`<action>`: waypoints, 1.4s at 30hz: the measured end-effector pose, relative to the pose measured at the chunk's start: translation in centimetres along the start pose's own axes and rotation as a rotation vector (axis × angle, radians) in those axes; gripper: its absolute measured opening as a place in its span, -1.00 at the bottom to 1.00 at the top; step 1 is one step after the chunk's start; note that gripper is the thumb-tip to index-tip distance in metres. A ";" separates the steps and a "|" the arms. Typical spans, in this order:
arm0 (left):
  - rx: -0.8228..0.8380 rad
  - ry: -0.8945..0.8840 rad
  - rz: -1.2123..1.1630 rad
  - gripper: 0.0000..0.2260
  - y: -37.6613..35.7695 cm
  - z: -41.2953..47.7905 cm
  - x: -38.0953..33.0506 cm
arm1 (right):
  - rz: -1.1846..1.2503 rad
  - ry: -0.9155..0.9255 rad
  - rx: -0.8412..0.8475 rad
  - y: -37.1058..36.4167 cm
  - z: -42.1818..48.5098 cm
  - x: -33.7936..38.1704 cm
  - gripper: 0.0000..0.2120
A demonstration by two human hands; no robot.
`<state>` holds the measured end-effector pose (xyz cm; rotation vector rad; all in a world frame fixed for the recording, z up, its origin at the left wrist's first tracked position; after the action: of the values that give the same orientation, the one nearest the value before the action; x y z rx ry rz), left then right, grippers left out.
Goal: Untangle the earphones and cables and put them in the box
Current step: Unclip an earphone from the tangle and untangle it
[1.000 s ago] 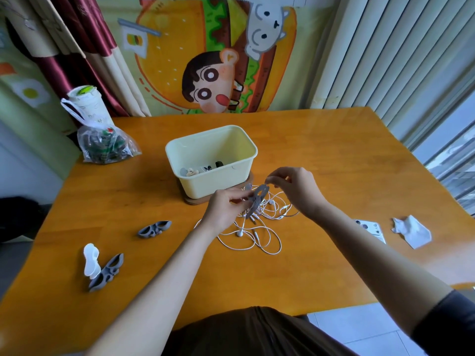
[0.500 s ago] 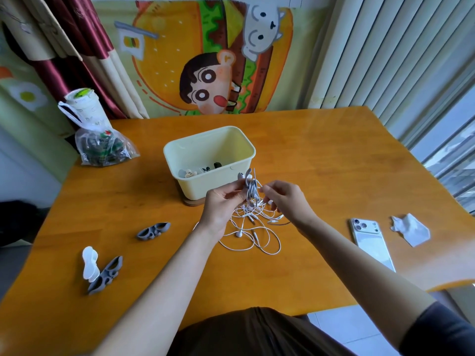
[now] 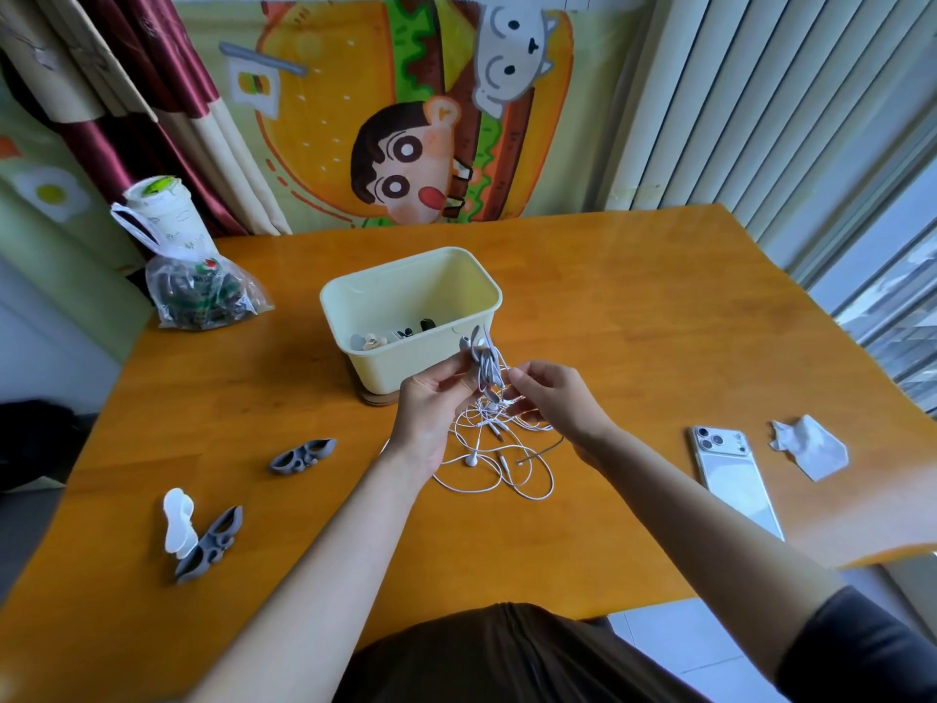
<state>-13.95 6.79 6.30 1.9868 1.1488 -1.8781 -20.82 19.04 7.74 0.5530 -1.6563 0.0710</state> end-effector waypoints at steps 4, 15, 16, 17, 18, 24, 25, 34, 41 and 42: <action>0.016 0.035 -0.023 -0.75 0.0 -0.1 0.2 | -0.006 -0.009 0.000 -0.3 -0.2 -0.6 -0.78; -0.074 0.135 -0.171 -0.74 -0.2 0.5 0.2 | -0.013 -0.073 0.051 -1.0 -0.2 -0.7 -0.82; -0.069 0.149 -0.178 -0.75 -0.2 0.6 0.2 | -0.038 -0.063 0.059 -1.1 -0.2 -0.6 -0.82; -0.060 0.161 -0.185 -0.76 -0.1 0.6 0.3 | -0.066 -0.051 0.067 -1.2 -0.1 -0.5 -0.81; -0.055 0.170 -0.190 -0.76 -0.1 0.6 0.3 | -0.096 -0.033 0.069 -1.2 -0.2 -0.4 -0.79; -0.178 0.112 -0.146 -0.71 0.5 0.8 -0.3 | -0.216 0.151 0.012 -1.2 -0.5 0.4 -0.76; -0.197 0.104 -0.128 -0.71 0.5 0.8 -0.3 | -0.236 0.162 0.017 -1.3 -0.5 0.4 -0.77; -0.170 0.135 -0.176 -0.77 0.0 0.5 0.0 | -0.209 0.125 0.066 -1.1 -0.8 0.3 -0.78; -0.247 -0.025 -0.023 -0.79 -0.1 1.0 -0.2 | -0.200 0.111 0.053 -1.4 -0.7 -0.3 -0.80; -0.280 -0.066 0.032 -0.79 0.2 1.1 -0.1 | -0.226 0.134 0.053 -1.5 -0.6 -0.3 -0.80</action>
<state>-14.69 5.96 6.08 1.7681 1.2743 -1.6495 -19.66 18.01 7.19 0.7565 -1.4564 -0.0135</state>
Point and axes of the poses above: each hand's wrist, its own z-axis towards the middle knuckle, its own y-axis out of the back of the hand, x = y × z, the point moved 4 cm from there along z, towards the middle knuckle, and after that the axes turned 13 degrees about -x, right-handed, at the moved point
